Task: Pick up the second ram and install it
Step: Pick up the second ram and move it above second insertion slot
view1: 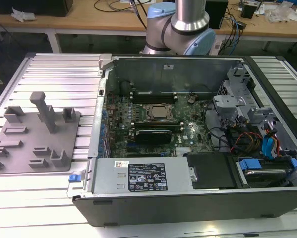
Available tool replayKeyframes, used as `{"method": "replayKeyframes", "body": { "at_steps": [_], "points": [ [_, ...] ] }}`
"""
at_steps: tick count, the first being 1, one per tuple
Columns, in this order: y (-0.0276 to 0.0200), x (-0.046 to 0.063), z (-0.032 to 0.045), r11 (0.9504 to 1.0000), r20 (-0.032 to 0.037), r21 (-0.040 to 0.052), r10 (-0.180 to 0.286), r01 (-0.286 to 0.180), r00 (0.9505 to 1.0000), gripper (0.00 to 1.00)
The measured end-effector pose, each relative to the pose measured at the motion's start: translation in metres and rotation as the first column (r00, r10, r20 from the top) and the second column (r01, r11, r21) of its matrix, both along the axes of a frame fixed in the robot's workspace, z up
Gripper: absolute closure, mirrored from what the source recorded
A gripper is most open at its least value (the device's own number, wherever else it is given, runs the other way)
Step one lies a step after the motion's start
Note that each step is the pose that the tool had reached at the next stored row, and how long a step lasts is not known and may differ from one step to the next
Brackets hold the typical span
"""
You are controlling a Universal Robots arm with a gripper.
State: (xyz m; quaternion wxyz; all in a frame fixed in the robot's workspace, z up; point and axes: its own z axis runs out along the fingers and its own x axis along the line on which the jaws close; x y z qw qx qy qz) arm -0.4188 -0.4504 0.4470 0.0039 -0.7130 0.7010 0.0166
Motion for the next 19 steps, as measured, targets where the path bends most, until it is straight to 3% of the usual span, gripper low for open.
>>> {"method": "replayKeyframes", "body": {
  "at_steps": [6,16,19],
  "points": [
    [0.0,0.008,0.0,1.0,-0.0001,0.0,0.0,0.0,1.0,0.9],
    [0.0,0.048,0.0,1.0,0.0,0.0001,0.0,0.0,1.0,0.9],
    [0.0,0.055,0.0,1.0,-0.0001,0.0,0.0,0.0,1.0,0.9]
  ]
}}
